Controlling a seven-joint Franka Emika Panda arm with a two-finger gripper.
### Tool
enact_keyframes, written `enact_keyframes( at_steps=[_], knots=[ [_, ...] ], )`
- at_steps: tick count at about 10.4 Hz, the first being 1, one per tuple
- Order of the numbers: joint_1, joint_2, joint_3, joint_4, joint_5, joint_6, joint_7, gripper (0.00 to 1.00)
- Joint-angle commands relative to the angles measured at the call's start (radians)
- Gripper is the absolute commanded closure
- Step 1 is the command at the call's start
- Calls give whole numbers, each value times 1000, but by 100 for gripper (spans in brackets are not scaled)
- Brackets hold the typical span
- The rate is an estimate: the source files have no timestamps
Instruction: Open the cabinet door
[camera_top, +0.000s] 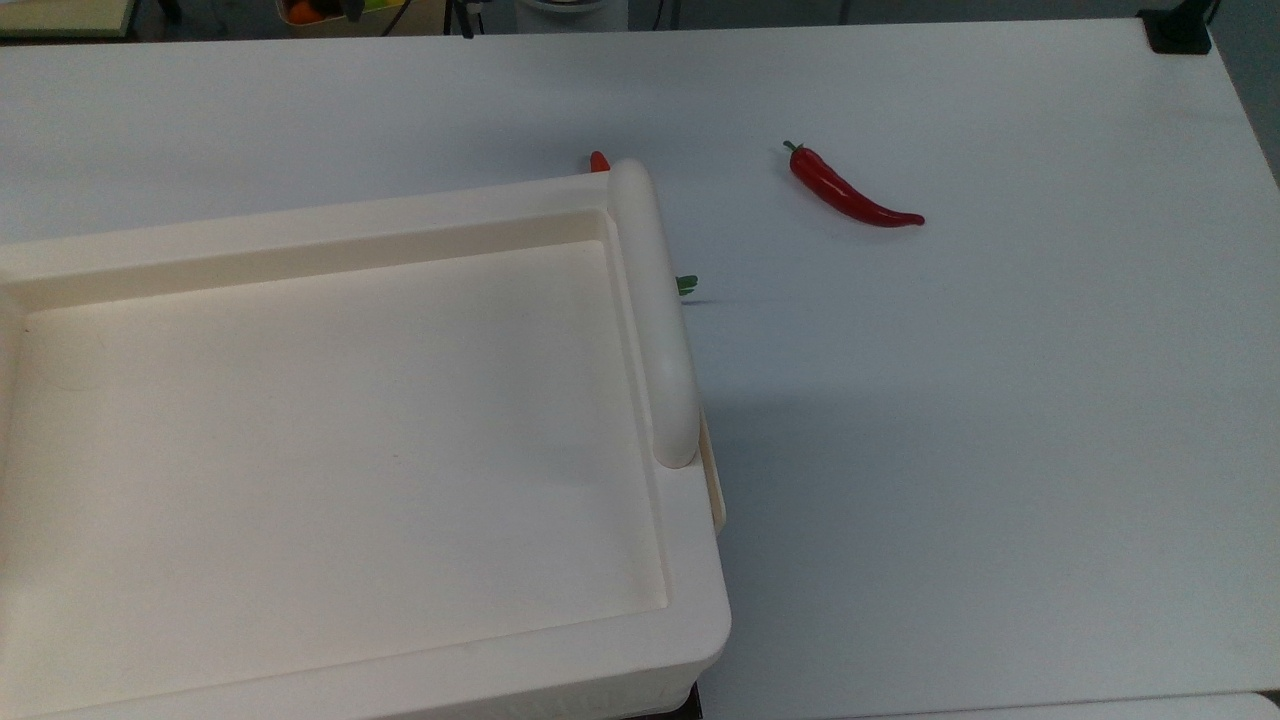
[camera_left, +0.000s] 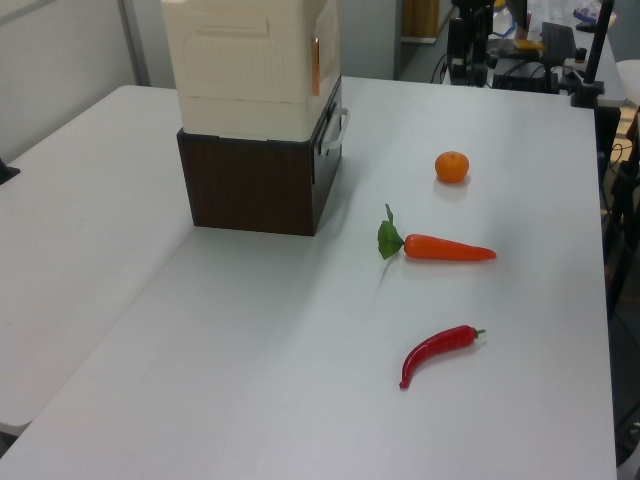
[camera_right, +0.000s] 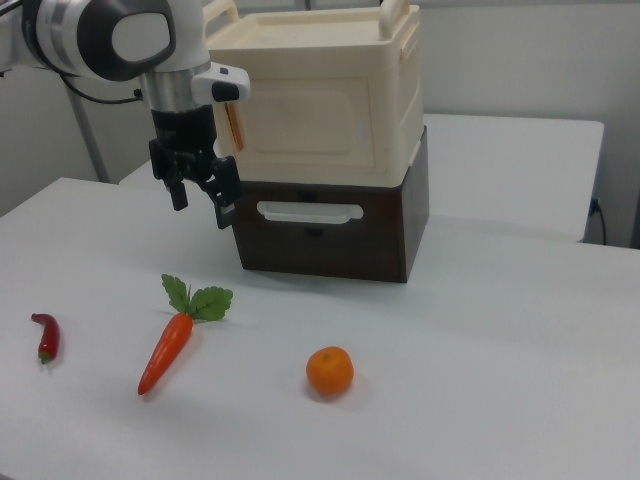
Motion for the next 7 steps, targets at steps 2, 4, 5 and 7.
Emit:
enact_keyframes(
  at_steps=[2,4,5,7],
  knots=[
    [3,-13,-15,6,48,-20,-28,0],
    [1,-8,-24,23,49,-27,-17,0],
    [7,-11,-33,22,54,-32,-17,0],
    [9,-11,-32,20,54,-37,-14,0]
  ],
)
